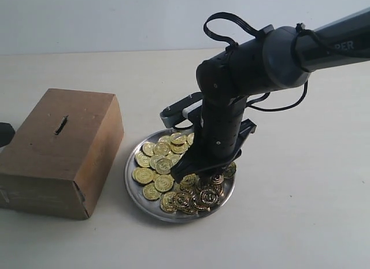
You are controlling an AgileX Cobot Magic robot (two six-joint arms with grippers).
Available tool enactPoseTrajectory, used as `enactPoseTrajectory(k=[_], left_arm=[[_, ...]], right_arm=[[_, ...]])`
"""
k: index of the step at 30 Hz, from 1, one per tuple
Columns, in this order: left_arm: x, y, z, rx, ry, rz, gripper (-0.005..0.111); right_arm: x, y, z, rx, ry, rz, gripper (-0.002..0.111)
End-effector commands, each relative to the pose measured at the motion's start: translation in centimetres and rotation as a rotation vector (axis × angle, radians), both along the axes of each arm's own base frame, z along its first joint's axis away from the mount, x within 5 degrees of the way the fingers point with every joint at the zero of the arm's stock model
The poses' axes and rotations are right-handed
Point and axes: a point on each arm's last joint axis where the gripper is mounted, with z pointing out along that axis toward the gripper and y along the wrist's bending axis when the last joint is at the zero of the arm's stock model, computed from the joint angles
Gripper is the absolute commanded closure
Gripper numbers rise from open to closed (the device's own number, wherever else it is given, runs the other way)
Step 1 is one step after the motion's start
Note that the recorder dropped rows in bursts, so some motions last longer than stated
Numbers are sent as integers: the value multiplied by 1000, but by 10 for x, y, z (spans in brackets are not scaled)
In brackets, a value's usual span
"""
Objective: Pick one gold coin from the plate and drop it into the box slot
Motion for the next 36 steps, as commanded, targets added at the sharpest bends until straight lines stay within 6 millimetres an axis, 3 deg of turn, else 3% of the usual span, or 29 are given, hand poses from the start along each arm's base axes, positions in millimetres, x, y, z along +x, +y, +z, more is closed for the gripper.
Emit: enactPoseTrajectory(k=[1,36], left_arm=[[0,-2,4,-18,-12,-5,107],[0,-2,4,-18,-12,-5,107]], right_arm=[[-2,-1,-9,-30,22,27,77],[1,-5,-4,-68,-19,33,77]])
